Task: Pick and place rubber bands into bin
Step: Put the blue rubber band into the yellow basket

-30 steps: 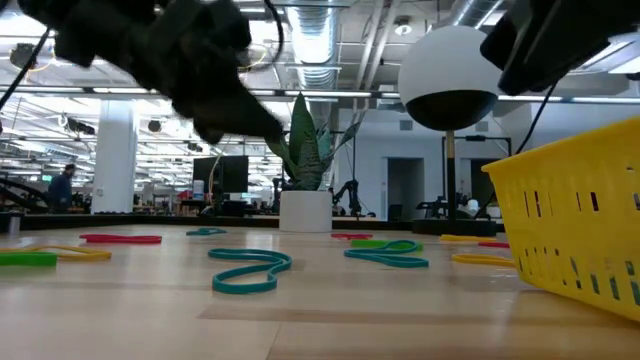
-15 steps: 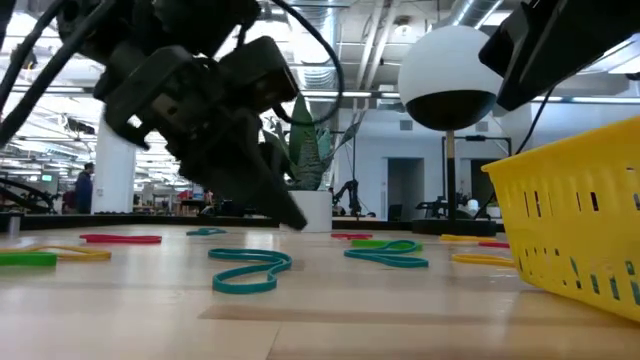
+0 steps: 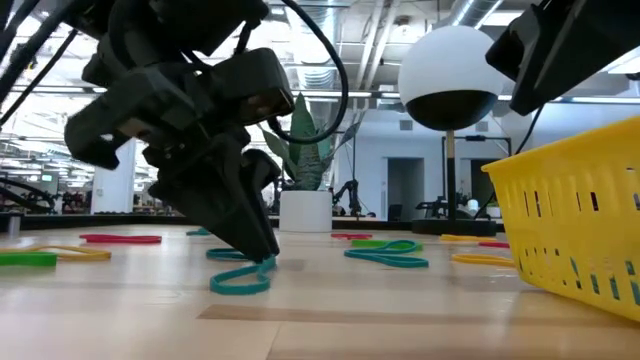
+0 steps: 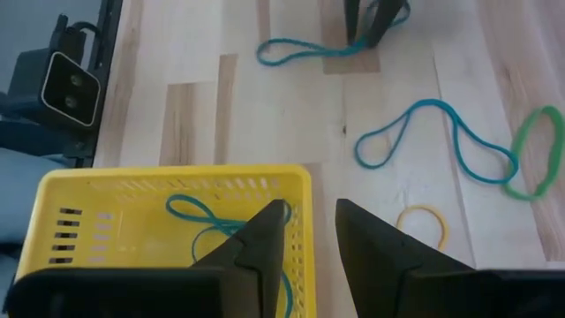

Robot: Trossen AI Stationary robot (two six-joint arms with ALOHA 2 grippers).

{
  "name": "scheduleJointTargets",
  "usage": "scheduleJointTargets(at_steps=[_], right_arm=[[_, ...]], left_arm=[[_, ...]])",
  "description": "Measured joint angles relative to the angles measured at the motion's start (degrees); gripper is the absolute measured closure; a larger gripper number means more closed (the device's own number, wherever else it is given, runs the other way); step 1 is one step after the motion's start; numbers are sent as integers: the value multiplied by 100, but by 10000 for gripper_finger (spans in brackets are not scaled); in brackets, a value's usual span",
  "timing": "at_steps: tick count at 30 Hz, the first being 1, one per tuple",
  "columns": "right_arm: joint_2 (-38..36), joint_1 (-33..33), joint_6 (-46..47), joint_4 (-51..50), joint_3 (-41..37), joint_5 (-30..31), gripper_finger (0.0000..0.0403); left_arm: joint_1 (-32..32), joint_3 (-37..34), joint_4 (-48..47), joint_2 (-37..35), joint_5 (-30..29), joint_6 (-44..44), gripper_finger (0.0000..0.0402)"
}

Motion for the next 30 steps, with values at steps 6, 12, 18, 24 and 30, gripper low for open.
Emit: scheduleJointTargets(at_steps=[6, 12, 18, 24, 30], right_arm=[[0, 28, 217, -8, 0, 22, 305], [0, 72, 546, -180, 0, 47, 305], [-272, 285, 1086, -755, 2, 83, 305], [-970, 883, 1855, -1946, 8, 1397, 305], [-1287, 1483, 3178, -3451, 7, 2870, 305]], left_arm=[[-55, -13, 104, -5, -120, 170, 392], [-141, 316, 308, -16, -282, 280, 400], [-104, 1189, 239, -177, -360, 613, 401], [-37, 2387, -7, -182, 27, 958, 401], [-59, 2675, 64, -149, 189, 1156, 401]])
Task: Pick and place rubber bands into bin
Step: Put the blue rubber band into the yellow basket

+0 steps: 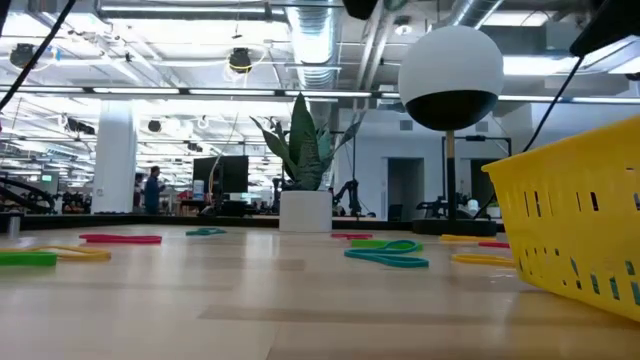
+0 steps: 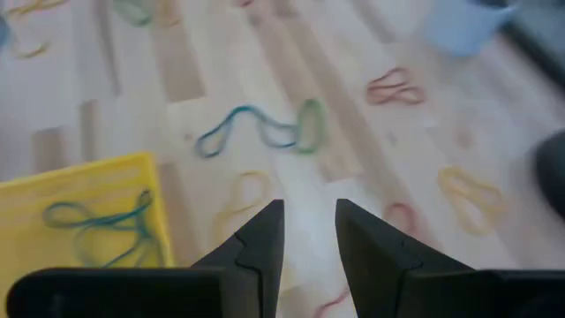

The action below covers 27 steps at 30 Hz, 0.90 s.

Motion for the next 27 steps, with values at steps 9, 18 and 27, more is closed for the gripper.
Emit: scheduleJointTargets(at_steps=[9, 18, 27], right_arm=[[301, 72, 521, -253, -7, 325, 305], [597, -24, 521, -296, -7, 283, 305], [629, -157, 470, -319, -9, 109, 305]], left_arm=[[96, 488, 686, 1407, 518, -489, 401], [128, 1610, -334, 2264, 1319, -587, 401], [167, 1903, -919, 2422, 1262, -526, 386]])
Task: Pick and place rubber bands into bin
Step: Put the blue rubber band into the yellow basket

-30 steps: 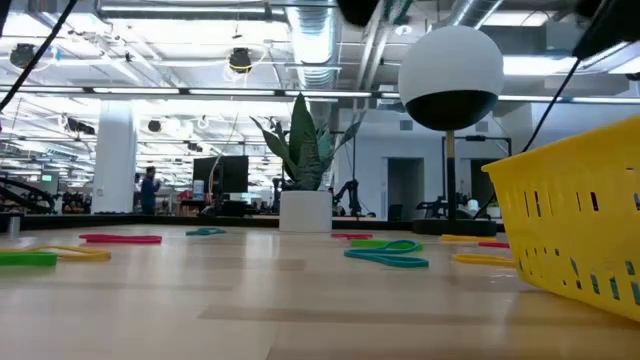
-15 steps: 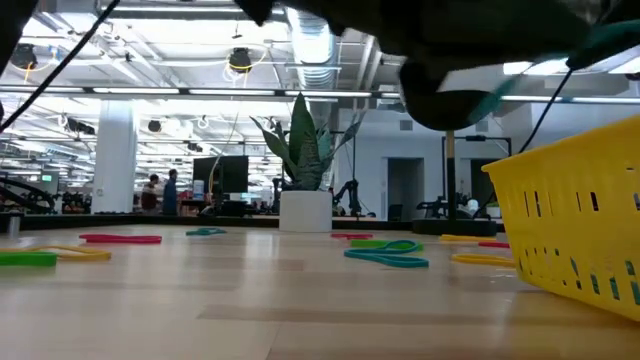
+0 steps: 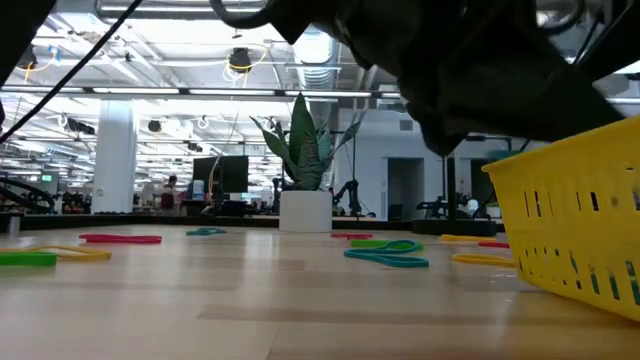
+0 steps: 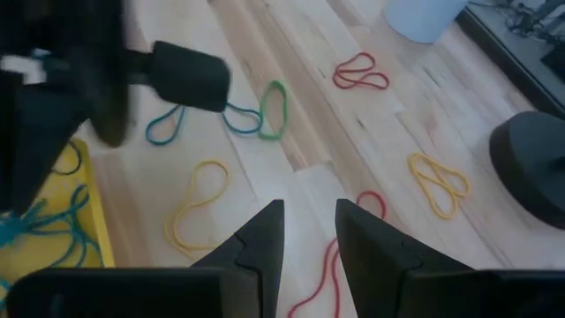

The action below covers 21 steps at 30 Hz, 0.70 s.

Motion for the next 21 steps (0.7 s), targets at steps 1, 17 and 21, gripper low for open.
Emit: scheduleJointTargets(at_steps=[1, 17, 21], right_arm=[[0, -38, -1, 1, 0, 0, 305], [0, -1071, -1688, 638, 0, -692, 305], [-4, -1233, -2073, 818, 0, -840, 305]], left_arm=[[-5, 1, 46, -1, 42, 5, 383], [113, -1, -572, -207, 417, -394, 323], [223, -1, -1647, -653, 72, -489, 327]])
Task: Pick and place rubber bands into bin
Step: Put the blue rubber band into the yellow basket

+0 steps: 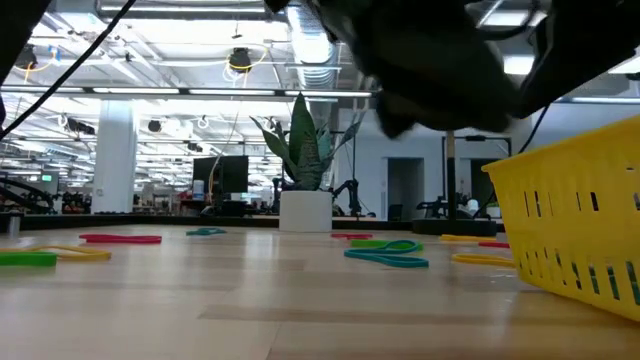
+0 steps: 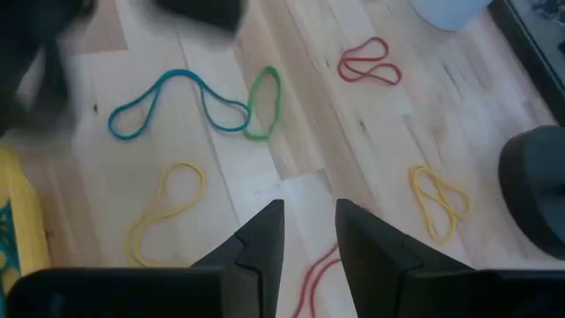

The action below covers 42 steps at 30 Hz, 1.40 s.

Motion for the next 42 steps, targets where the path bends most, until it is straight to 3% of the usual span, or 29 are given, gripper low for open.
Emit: scheduleJointTargets(at_steps=[8, 15, 19, 22, 25, 29, 31, 35, 42], right_arm=[[-256, -3, -358, -250, 0, 204, 305], [-933, 15, -1366, -335, 189, 350, 305], [-1378, -111, -1760, -320, 28, 703, 305], [-1689, -265, -2119, 252, -441, 356, 305], [-1946, -501, -2867, 1850, -1247, -190, 305], [-1898, -1101, -3971, 4669, -2359, -1857, 305], [-1665, -1409, -4159, 5636, -2603, -2400, 305], [-936, -1941, -4422, 5934, -2455, -2859, 305], [509, -2395, -5079, 5540, -1608, -4101, 303]], left_arm=[[-137, 0, -2559, -1600, -2335, 76, 329], [-263, -3, -3930, -3156, -3841, -478, 329], [-252, -619, -4257, -3874, -4598, -627, 329], [-250, -1712, -3559, -4340, -4626, -629, 329], [-243, -3099, -2046, -4738, -4413, -431, 329], [-178, -4715, 443, -4925, -3584, -39, 329], [-161, -5233, 1527, -4925, -3262, 12, 329], [-108, -5827, 2722, -4891, -3360, 92, 329], [39, -5869, 2706, -4893, -3657, -139, 329]])
